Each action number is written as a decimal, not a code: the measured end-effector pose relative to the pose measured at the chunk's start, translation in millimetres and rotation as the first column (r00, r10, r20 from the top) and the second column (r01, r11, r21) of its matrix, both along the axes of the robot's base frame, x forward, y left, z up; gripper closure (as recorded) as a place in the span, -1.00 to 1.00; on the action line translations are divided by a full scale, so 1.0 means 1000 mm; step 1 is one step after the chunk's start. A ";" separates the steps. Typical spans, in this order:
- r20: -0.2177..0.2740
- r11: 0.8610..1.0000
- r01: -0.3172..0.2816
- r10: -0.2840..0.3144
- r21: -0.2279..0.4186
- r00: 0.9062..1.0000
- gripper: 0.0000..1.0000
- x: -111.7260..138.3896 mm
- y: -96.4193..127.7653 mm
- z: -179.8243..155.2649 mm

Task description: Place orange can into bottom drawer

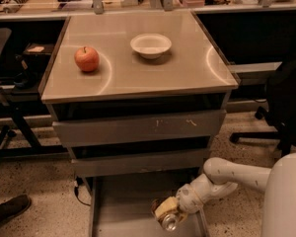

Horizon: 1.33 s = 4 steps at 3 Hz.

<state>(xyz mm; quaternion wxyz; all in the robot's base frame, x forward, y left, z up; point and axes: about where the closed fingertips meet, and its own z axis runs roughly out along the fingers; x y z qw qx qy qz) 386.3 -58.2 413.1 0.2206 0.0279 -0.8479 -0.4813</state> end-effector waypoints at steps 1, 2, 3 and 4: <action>-0.017 1.000 0.002 -0.002 0.007 1.000 1.00 -0.004 0.002 -0.006; -0.035 0.999 0.011 -0.009 0.038 0.999 1.00 -0.008 0.013 -0.021; -0.070 0.996 0.051 -0.045 0.075 0.996 1.00 -0.008 0.039 -0.058; -0.114 0.982 0.143 -0.129 0.124 0.985 1.00 0.005 0.065 -0.115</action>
Offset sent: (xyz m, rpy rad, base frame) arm -0.0111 0.0237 -0.0425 0.0809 0.0560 -0.0292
